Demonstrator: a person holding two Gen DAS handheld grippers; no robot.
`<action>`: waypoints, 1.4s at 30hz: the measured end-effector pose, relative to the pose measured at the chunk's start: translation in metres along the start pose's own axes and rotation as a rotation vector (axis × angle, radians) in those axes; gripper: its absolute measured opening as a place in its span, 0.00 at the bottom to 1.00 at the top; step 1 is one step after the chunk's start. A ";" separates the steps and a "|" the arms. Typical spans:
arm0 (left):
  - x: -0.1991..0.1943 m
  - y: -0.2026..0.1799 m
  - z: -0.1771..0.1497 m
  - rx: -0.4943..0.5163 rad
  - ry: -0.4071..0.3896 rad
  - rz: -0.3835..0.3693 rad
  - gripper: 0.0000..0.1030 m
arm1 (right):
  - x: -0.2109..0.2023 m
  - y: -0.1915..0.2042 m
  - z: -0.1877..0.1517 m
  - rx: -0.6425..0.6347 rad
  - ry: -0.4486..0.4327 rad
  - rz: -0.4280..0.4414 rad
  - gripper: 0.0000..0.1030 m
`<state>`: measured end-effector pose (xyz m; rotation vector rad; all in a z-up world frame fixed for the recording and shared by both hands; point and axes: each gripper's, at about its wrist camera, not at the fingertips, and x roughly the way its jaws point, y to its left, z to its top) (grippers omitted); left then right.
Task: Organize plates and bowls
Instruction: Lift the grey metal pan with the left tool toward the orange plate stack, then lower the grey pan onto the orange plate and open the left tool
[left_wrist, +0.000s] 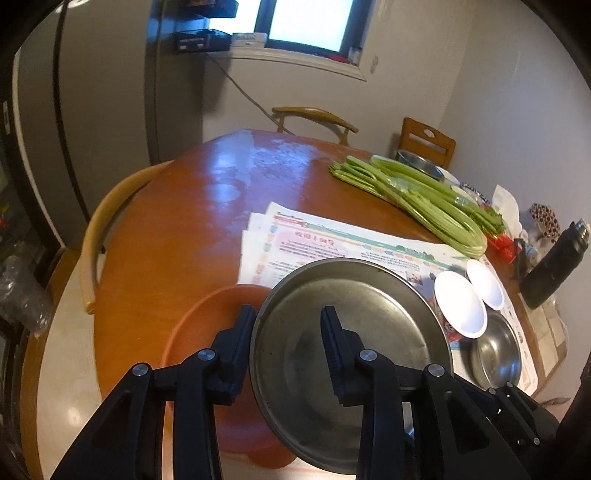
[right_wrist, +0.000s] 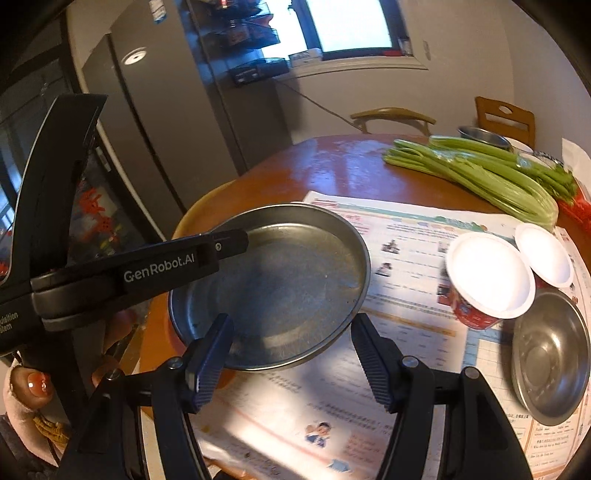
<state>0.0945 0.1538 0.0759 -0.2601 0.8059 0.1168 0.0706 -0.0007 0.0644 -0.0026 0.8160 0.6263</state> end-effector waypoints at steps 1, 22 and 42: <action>-0.004 0.003 -0.001 -0.005 -0.008 -0.004 0.38 | -0.001 0.003 0.000 -0.008 0.000 0.003 0.65; 0.015 0.053 -0.046 -0.111 0.045 0.052 0.39 | 0.041 0.032 -0.022 -0.113 0.134 0.062 0.65; 0.041 0.063 -0.048 -0.112 0.039 0.110 0.39 | 0.069 0.034 -0.021 -0.114 0.163 0.071 0.65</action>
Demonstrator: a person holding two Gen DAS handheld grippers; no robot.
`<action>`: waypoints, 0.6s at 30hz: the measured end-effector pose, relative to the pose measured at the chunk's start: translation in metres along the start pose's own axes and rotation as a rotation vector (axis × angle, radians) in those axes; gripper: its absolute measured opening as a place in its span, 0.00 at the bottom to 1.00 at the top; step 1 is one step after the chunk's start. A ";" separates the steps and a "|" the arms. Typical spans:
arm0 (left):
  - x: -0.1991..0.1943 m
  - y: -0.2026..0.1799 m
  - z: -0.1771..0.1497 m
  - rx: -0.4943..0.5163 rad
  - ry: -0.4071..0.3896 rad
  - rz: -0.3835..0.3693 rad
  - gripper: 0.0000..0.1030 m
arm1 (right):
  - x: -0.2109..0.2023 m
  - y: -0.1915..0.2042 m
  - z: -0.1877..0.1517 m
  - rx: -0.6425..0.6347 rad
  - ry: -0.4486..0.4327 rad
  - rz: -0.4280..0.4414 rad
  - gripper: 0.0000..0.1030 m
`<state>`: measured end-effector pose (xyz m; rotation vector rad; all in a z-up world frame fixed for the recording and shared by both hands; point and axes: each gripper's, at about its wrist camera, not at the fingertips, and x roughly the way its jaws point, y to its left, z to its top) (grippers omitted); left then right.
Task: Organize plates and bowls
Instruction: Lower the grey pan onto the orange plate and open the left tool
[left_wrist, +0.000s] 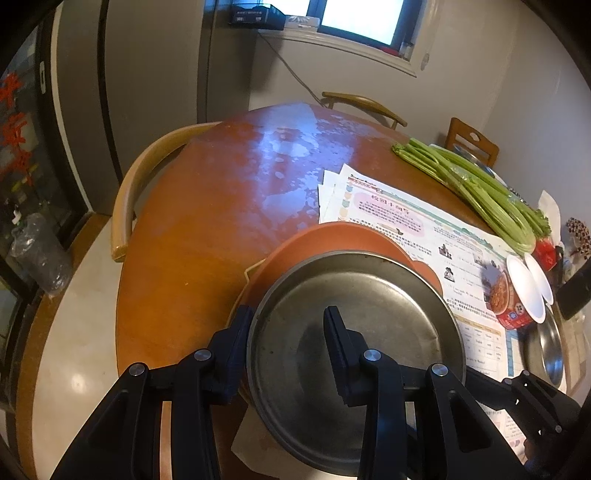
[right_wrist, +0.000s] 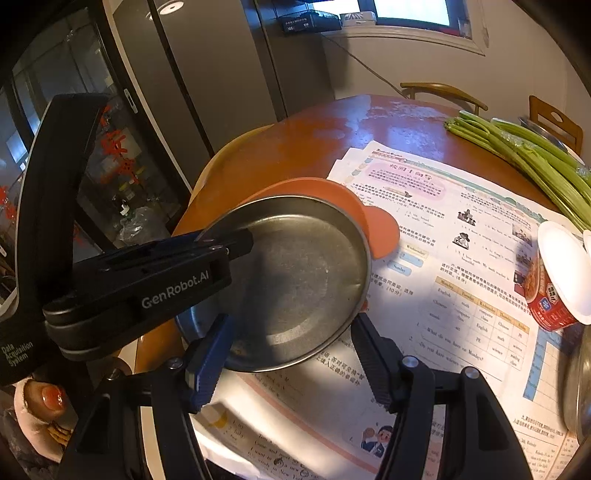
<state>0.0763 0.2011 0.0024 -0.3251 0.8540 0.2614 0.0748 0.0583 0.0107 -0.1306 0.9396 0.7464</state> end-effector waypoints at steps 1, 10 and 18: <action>0.001 0.001 0.000 -0.004 0.000 -0.005 0.39 | 0.001 0.000 0.001 0.000 -0.004 -0.002 0.65; 0.003 0.002 -0.001 -0.005 -0.006 -0.016 0.40 | 0.010 -0.001 0.002 0.013 0.000 -0.012 0.65; -0.009 0.009 0.000 -0.016 -0.033 -0.011 0.42 | 0.016 -0.004 0.007 0.014 -0.019 -0.053 0.65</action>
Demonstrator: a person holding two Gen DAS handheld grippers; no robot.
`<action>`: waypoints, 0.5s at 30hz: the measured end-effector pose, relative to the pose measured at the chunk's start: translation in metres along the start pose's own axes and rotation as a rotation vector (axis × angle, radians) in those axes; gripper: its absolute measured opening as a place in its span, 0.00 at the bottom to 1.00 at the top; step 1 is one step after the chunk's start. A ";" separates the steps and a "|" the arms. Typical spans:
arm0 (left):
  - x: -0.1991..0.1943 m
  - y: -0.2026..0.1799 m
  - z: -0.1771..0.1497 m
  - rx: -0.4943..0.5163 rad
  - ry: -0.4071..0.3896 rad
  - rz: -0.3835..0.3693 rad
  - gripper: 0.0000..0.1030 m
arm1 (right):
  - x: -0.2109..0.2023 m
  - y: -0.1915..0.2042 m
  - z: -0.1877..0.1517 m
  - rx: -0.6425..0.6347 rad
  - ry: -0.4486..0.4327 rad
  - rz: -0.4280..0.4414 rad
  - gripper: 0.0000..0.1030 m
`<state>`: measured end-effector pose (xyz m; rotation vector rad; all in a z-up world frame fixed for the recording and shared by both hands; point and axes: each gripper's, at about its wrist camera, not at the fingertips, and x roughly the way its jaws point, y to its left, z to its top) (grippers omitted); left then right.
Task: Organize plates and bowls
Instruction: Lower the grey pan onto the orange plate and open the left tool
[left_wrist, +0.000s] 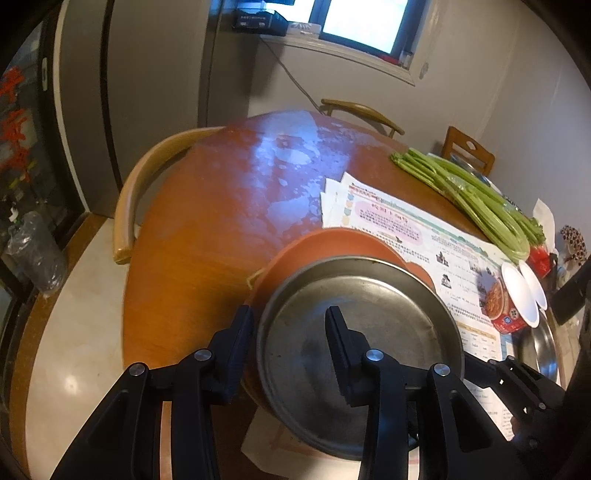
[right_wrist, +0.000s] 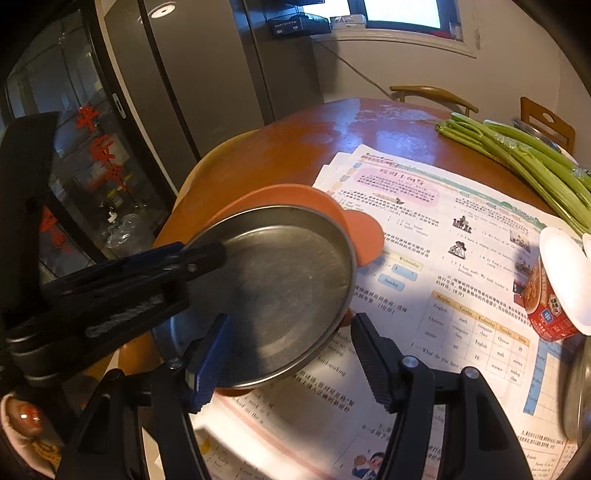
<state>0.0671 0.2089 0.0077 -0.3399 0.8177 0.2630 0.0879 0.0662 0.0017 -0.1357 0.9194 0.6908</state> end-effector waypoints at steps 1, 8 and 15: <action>-0.002 0.003 0.000 -0.004 -0.004 0.012 0.42 | 0.001 -0.001 0.001 0.001 0.000 0.000 0.65; -0.004 0.021 0.001 -0.054 0.000 0.012 0.43 | 0.000 -0.003 0.008 0.004 -0.022 0.005 0.65; 0.007 0.031 -0.005 -0.091 0.059 -0.044 0.50 | 0.005 -0.002 0.019 -0.013 -0.044 -0.012 0.65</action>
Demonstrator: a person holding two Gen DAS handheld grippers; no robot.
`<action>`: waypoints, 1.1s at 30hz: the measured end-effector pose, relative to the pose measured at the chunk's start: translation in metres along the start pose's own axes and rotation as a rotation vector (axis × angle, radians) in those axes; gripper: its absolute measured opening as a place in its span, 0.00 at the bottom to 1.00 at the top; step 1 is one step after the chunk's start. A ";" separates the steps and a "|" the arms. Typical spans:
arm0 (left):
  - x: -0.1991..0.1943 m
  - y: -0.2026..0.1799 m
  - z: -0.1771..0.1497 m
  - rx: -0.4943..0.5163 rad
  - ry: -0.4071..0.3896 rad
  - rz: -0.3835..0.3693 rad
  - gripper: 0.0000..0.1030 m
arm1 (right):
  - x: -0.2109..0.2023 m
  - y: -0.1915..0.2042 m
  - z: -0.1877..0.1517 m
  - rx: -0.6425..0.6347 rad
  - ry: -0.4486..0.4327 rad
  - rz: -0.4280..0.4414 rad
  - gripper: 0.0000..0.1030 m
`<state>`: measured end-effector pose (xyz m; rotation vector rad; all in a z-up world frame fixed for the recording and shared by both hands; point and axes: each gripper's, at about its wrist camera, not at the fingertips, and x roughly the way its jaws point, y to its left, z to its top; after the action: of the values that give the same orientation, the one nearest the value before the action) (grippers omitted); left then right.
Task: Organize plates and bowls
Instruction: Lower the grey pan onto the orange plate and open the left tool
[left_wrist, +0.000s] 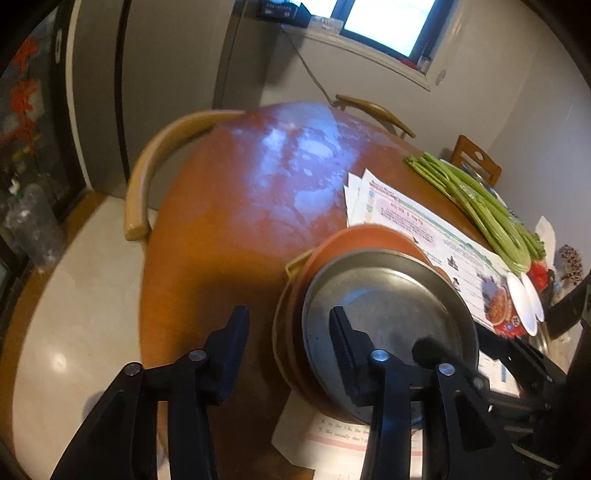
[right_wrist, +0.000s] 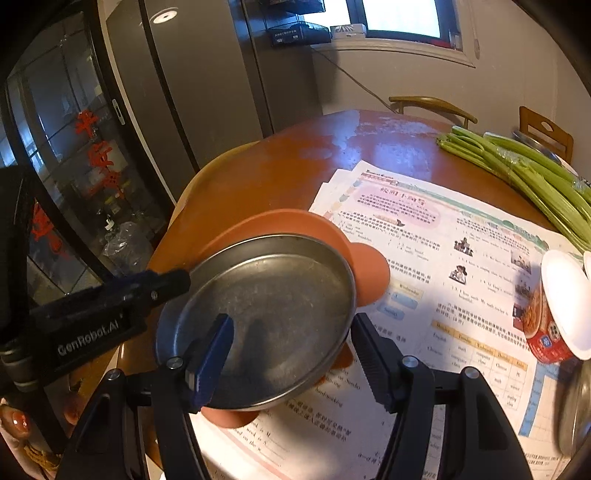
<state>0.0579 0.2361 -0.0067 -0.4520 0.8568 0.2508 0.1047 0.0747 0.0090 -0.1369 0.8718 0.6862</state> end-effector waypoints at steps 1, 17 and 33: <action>0.002 0.001 0.000 -0.005 0.007 -0.004 0.51 | 0.001 -0.001 0.002 0.002 -0.005 -0.001 0.65; 0.029 -0.005 -0.002 -0.048 0.077 -0.077 0.54 | -0.032 -0.052 -0.015 0.107 -0.015 0.062 0.65; 0.036 -0.054 0.001 0.043 0.113 -0.078 0.54 | -0.040 -0.055 -0.032 0.089 -0.015 0.074 0.65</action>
<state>0.1023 0.1908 -0.0188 -0.4619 0.9507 0.1362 0.0989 -0.0006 0.0089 -0.0200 0.8953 0.7155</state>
